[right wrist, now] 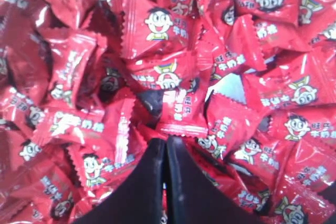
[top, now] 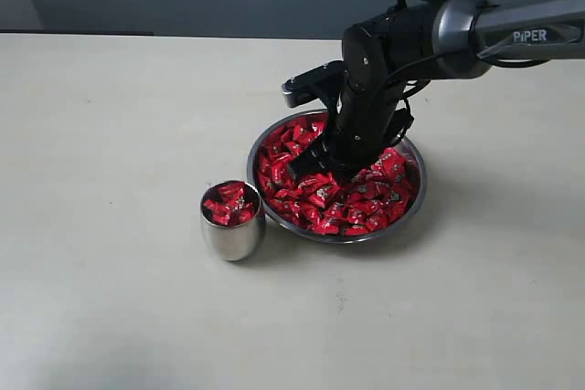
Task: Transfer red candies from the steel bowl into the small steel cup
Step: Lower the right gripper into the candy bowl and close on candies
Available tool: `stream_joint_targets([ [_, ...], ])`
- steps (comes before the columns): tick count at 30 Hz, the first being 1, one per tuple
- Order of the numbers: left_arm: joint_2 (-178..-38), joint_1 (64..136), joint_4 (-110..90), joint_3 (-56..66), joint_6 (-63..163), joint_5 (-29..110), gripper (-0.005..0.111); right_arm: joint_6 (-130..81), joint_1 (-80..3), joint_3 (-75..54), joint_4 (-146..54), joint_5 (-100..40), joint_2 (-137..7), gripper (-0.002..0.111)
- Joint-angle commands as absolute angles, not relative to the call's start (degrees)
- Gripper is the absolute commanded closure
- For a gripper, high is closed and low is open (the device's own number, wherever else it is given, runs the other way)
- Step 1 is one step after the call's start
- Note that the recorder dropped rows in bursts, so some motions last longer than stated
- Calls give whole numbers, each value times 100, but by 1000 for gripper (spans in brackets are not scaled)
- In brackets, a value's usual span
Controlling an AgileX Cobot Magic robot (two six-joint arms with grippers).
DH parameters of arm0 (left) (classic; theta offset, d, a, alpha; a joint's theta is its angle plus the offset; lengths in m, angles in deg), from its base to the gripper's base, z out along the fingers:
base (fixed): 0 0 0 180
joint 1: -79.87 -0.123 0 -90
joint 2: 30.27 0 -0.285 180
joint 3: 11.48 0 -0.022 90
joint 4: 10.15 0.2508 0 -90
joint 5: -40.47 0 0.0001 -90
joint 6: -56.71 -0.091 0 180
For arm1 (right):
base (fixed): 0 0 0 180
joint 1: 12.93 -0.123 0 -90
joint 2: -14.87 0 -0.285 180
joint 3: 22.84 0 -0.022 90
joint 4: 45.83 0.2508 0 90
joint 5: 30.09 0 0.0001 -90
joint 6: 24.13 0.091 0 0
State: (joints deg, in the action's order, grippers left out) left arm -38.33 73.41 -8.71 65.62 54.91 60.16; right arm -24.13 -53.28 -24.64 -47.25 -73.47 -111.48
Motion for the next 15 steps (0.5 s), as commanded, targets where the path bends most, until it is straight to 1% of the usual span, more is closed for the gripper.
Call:
stream_joint_targets([
  [1, -3805, 7369, -860, 6573, 5502, 5961, 106, -2458, -5291, -2473, -4719, -7298, -11146, 109],
  [3, -3805, 7369, -860, 6573, 5502, 5961, 106, -2458, -5291, -2473, -4719, -7300, -11146, 109],
  [4, -3805, 7369, -860, 6573, 5502, 5961, 106, -2469, -5291, -2473, -4719, -7300, -11146, 107],
  [6, -3805, 7369, -860, 6573, 5502, 5961, 106, -2468, -5291, -2473, -4719, -7312, -11146, 97],
  [8, -3805, 7369, -860, 6573, 5502, 5961, 106, -2468, -5291, -2473, -4719, -7312, -11146, 81],
  [9, -3805, 7369, -860, 6573, 5502, 5961, 106, -2468, -5291, -2473, -4719, -7312, -11146, 78],
  [10, -3805, 7369, -860, 6573, 5502, 5961, 106, -2468, -5291, -2473, -4719, -7302, -11146, 77],
  [15, -3805, 7369, -860, 6573, 5502, 5961, 106, -2468, -5291, -2473, -4743, -7280, -11146, 77],
])
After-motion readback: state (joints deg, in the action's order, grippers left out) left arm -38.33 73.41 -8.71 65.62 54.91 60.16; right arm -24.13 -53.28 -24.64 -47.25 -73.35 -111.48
